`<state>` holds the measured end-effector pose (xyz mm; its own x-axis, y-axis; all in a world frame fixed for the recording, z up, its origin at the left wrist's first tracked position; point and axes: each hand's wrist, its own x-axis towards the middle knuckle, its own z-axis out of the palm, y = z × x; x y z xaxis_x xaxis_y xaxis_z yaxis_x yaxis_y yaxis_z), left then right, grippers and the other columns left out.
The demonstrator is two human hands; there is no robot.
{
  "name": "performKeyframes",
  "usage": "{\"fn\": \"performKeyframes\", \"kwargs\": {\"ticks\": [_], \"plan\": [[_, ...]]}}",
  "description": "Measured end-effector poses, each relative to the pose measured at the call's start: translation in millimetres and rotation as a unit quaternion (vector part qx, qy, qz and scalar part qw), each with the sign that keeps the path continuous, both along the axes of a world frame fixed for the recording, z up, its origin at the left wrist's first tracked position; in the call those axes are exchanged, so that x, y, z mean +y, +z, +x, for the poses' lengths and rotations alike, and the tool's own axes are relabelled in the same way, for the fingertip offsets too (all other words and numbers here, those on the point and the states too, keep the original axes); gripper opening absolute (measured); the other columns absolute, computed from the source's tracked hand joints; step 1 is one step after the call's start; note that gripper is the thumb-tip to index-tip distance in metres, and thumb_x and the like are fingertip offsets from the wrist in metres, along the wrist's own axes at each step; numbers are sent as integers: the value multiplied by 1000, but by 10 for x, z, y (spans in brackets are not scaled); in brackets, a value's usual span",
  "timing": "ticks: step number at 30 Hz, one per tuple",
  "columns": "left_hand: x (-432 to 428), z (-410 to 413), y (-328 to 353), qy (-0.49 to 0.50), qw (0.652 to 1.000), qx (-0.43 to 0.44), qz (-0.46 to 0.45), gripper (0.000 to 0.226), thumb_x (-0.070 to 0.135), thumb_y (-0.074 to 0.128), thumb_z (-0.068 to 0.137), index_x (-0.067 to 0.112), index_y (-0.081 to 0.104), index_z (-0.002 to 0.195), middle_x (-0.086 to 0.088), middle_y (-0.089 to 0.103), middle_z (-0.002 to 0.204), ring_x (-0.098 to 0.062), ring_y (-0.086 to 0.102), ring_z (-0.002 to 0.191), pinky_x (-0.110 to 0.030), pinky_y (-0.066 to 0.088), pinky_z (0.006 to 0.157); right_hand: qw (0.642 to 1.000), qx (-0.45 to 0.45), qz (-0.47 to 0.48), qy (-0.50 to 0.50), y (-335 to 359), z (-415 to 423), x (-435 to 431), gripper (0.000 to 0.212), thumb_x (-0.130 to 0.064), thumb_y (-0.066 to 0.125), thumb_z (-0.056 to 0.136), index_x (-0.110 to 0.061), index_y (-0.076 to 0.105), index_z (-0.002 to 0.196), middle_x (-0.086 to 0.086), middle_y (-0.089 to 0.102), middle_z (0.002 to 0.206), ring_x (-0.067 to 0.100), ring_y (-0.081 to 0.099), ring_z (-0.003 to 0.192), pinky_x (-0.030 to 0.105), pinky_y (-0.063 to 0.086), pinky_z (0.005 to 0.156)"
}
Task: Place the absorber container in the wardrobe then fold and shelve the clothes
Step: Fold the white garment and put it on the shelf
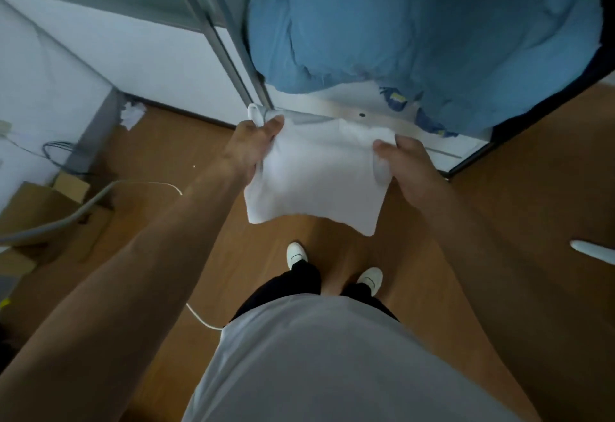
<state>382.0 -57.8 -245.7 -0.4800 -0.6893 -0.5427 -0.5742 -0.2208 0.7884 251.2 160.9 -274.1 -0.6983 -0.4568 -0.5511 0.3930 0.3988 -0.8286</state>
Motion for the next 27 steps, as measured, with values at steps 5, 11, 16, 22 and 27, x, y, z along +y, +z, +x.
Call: {"fn": "performKeyframes", "kwargs": {"ticks": [5,11,16,22,27], "plan": [[-576,260,65,-19,999,-9,47,117,67,79,68,16,21,156,-2,50,149,-21,61,122,-40,52,100,994,99,-31,18,350,25,-580,50,-15,55,98,-31,47,145,-4,49,149,17,51,132,44,44,111],[-1119,258,423,-283,959,-15,-25,120,49,92,60,37,22,156,6,36,157,-18,38,142,-36,32,117,985,143,-17,93,811,-42,-1063,37,-15,63,96,-24,63,132,1,57,140,18,55,128,32,45,108],[-1406,20,746,-402,883,-91,-224,87,22,81,80,25,34,153,0,37,156,-22,37,140,-24,27,106,876,365,177,262,1160,-115,-1357,59,-12,72,88,-8,50,142,13,51,141,26,49,129,22,36,97],[-1671,-298,1316,-341,820,-77,-452,35,36,72,81,25,69,114,-3,67,115,-27,61,104,-29,45,80,794,509,253,214,1522,-388,-1507,16,-21,59,97,-10,68,104,12,59,108,31,58,106,36,44,81],[-1862,-632,1687,-263,806,-4,-530,15,41,65,83,25,66,83,-2,61,90,-27,59,81,-33,44,70,795,573,153,127,1973,-797,-1609,30,-23,59,97,-13,50,70,8,53,82,25,58,77,36,43,63]]}}
